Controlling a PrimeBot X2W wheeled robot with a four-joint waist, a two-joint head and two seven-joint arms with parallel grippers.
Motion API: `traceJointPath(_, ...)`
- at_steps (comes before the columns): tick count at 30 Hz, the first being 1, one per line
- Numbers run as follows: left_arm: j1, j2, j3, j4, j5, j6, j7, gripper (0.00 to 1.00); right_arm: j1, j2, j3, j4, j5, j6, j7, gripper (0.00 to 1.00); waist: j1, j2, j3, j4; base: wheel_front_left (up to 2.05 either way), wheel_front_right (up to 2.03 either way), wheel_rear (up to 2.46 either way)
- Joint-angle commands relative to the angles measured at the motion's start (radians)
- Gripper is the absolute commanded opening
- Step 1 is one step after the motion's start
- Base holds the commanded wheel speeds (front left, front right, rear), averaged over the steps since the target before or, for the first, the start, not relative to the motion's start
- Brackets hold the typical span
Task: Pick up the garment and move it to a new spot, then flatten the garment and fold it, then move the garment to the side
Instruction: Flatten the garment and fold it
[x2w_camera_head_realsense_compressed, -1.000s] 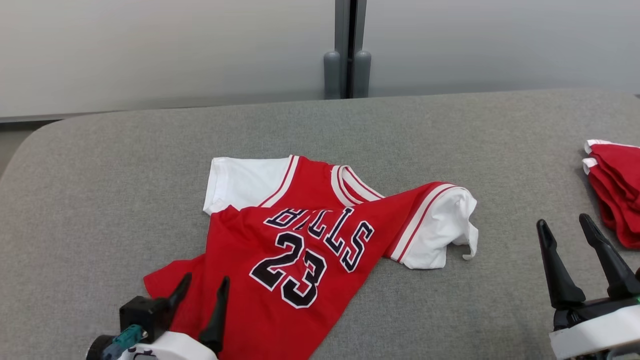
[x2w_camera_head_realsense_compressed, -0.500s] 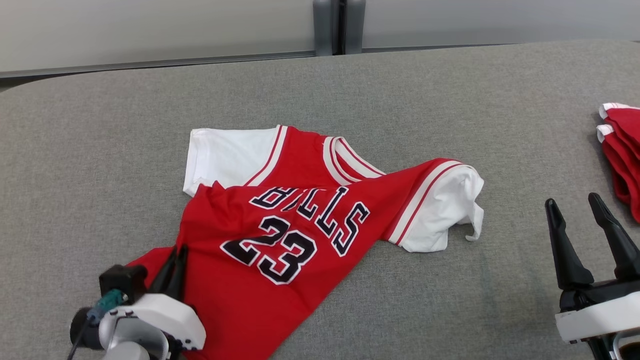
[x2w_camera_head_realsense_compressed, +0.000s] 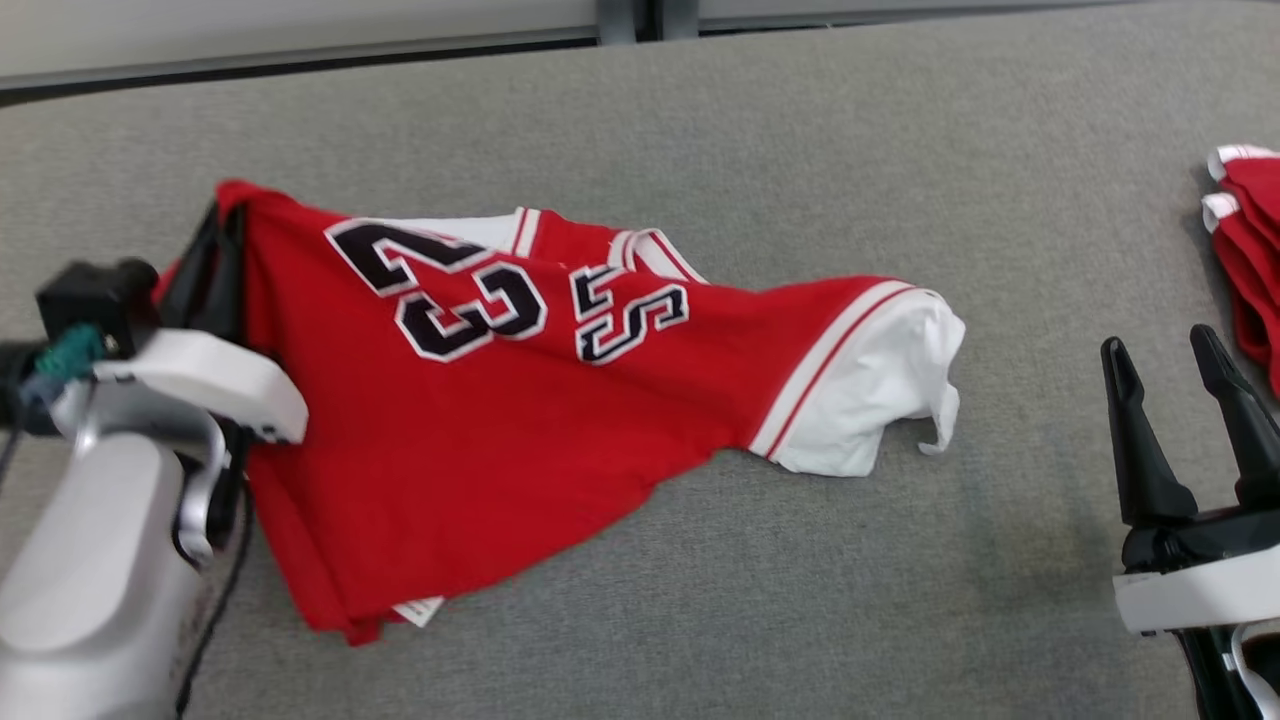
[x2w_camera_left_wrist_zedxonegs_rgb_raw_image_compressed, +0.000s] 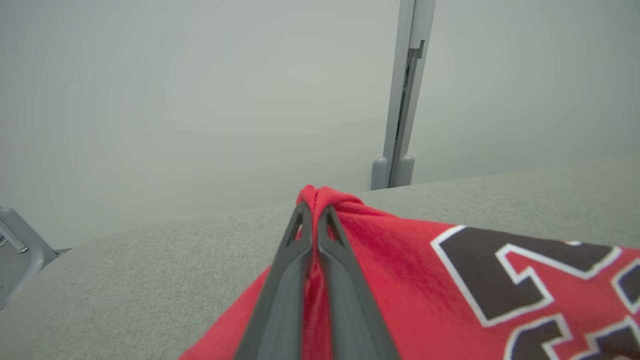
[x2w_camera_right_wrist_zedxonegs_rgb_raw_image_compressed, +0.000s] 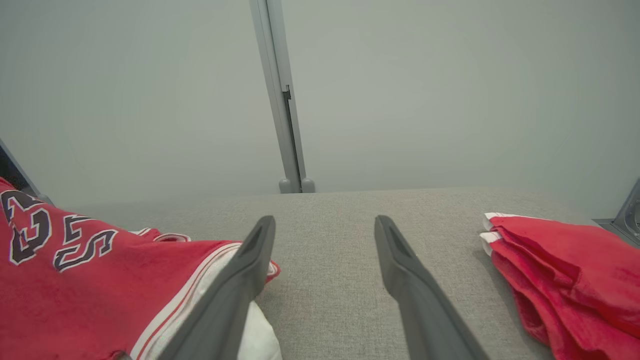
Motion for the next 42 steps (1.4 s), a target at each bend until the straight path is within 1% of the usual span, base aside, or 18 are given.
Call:
traceJointPath(1,-0.045,0.011,0.004,0.025,-0.002,-0.011,0.011,0.0,-0.018,0.0,0.003,0.006,0.01,0.0,-0.014,1.0,0.0,0.0,0.038,-0.035,0.0,0.0,0.0)
traceJointPath(5,-0.153,0.035,0.009,0.114,0.0,-0.034,0.013,0.0,-0.047,0.006,0.014,0.028,0.026,0.0,-0.038,1.0,0.0,0.0,0.086,-0.07,0.0,0.0,0.0)
traceJointPath(7,-0.202,0.04,0.013,0.156,0.011,-0.034,-0.007,0.0,-0.059,0.006,0.02,0.042,0.033,0.0,-0.052,1.0,0.0,0.0,0.105,-0.082,0.0,0.0,0.0)
traceJointPath(9,-0.244,0.04,0.014,0.196,0.012,-0.038,-0.017,0.0,-0.074,0.002,0.027,0.055,0.037,0.0,-0.064,1.0,0.0,0.0,0.122,-0.09,0.0,0.0,0.0)
traceJointPath(14,-0.324,0.028,0.017,0.316,-0.009,-0.068,-0.032,0.0,-0.105,-0.004,0.048,0.085,0.051,0.0,-0.089,1.0,0.0,0.0,0.145,-0.102,0.0,0.0,0.0)
traceJointPath(15,-0.334,0.026,0.021,0.336,-0.011,-0.07,-0.041,0.68,-0.111,-0.006,0.052,0.09,0.05,0.0,-0.092,1.0,0.0,0.0,0.146,-0.103,0.0,0.0,0.0)
traceJointPath(16,-0.337,0.021,0.02,0.354,-0.013,-0.075,-0.049,1.0,-0.115,-0.007,0.055,0.095,0.051,0.0,-0.096,1.0,0.0,0.0,0.145,-0.103,0.0,0.0,0.0)
traceJointPath(18,-0.342,0.014,0.022,0.382,-0.02,-0.083,-0.068,1.0,-0.12,-0.009,0.058,0.104,0.055,0.0,-0.1,1.0,0.0,0.0,0.14,-0.098,0.0,0.0,0.0)
traceJointPath(21,-0.329,0.013,0.041,0.394,-0.027,-0.081,-0.101,1.0,-0.122,-0.016,0.061,0.112,0.054,0.0,-0.105,1.0,0.0,0.0,0.125,-0.088,0.0,0.0,0.0)
traceJointPath(24,-0.279,0.004,0.068,0.357,-0.027,-0.058,-0.117,1.0,-0.116,-0.023,0.062,0.113,0.043,0.0,-0.104,1.0,0.0,0.0,0.097,-0.075,0.0,0.0,0.0)
traceJointPath(25,-0.235,0.004,0.097,0.289,-0.018,-0.037,-0.12,1.0,-0.109,-0.028,0.062,0.112,0.034,0.0,-0.099,1.0,0.0,0.0,0.075,-0.065,0.0,0.0,0.0)
traceJointPath(26,0.021,-0.041,0.166,-0.016,0.042,0.03,-0.12,1.0,-0.081,-0.037,0.061,0.11,0.017,0.0,-0.078,1.0,0.0,0.0,-0.01,-0.03,0.0,0.0,0.0)
traceJointPath(27,0.021,-0.041,0.166,-0.016,0.042,0.03,-0.12,1.0,-0.081,-0.037,0.061,0.11,0.017,0.0,-0.078,1.0,0.0,0.0,-0.01,-0.03,0.0,0.0,0.0)
traceJointPath(28,0.116,-0.057,0.173,-0.112,0.059,0.049,-0.12,1.0,-0.067,-0.035,0.064,0.106,0.015,0.0,-0.066,1.0,0.0,0.0,-0.04,-0.018,0.0,0.0,0.0)
traceJointPath(29,0.161,-0.062,0.172,-0.149,0.065,0.055,-0.12,1.0,-0.06,-0.036,0.064,0.104,0.011,0.0,-0.062,1.0,0.0,0.0,-0.054,-0.012,0.0,0.0,0.0)
traceJointPath(30,0.161,-0.062,0.172,-0.149,0.065,0.055,-0.12,1.0,-0.06,-0.036,0.064,0.104,0.011,0.0,-0.062,1.0,0.0,0.0,-0.054,-0.012,0.0,0.0,0.0)
traceJointPath(36,0.391,-0.086,0.147,-0.349,0.094,0.106,-0.109,1.0,-0.013,-0.03,0.07,0.094,0.0,0.0,-0.03,1.0,0.0,0.0,-0.127,0.009,0.0,0.0,0.0)
traceJointPath(42,0.546,-0.077,0.111,-0.481,0.105,0.128,-0.056,1.0,0.042,-0.017,0.065,0.084,-0.012,0.0,-0.006,1.0,0.0,0.0,-0.192,0.025,0.0,0.0,0.0)
